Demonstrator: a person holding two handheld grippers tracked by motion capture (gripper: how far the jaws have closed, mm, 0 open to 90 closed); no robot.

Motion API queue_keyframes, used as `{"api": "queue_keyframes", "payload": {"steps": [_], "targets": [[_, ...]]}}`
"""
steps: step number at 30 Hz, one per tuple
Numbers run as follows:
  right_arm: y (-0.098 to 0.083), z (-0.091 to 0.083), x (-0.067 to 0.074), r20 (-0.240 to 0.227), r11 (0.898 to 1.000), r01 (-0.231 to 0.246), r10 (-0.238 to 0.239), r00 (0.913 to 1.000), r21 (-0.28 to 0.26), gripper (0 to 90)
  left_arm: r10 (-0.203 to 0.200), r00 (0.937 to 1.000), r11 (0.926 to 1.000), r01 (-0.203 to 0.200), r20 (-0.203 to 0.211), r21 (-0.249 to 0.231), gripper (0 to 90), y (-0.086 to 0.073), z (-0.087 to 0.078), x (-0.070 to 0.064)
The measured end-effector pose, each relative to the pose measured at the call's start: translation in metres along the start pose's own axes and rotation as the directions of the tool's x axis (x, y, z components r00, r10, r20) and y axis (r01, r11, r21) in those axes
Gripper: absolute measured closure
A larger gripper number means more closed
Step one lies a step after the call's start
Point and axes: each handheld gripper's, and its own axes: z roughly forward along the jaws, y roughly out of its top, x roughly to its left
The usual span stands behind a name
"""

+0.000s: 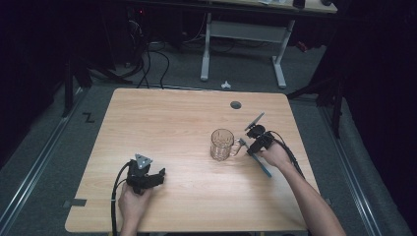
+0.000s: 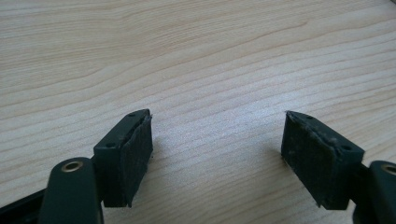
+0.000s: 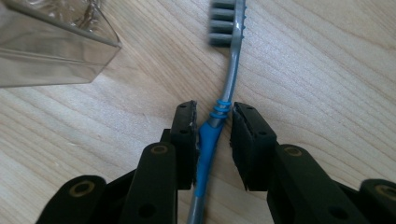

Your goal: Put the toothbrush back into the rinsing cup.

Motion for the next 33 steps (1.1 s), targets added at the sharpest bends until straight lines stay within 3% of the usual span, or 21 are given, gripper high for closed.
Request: {"api": "queue_keyframes", "payload": {"steps": [9,19,21,27,33], "targets": [[0.000,0.001,-0.001,0.011,1.000,-0.013,0.013,0.9999,0.008,78.8,0.001,1.0000,1.0000,-0.001,-0.001,0.000,25.5,0.000,0.000,0.000],[0.000,0.001,-0.003,0.014,1.000,0.002,-0.002,0.9999,0.006,79.5,0.000,1.0000,1.0000,0.000,-0.001,0.000,25.5,0.000,0.000,0.000],[-0.001,0.000,-0.002,0.016,1.000,-0.018,0.017,0.9997,0.005,79.6,0.000,1.0000,1.0000,0.000,-0.001,0.000,25.6,0.000,0.000,0.000],[-0.004,-0.008,-0.004,0.013,0.999,-0.005,0.005,0.9999,-0.037,79.8,0.002,1.0000,1.0000,-0.002,-0.002,0.001,25.6,0.000,0.000,0.000],[-0.008,-0.020,-0.006,-0.008,0.996,-0.032,0.032,0.9995,-0.085,79.9,0.002,1.0000,1.0000,-0.002,-0.002,0.001,25.6,0.000,0.000,0.000]]}}
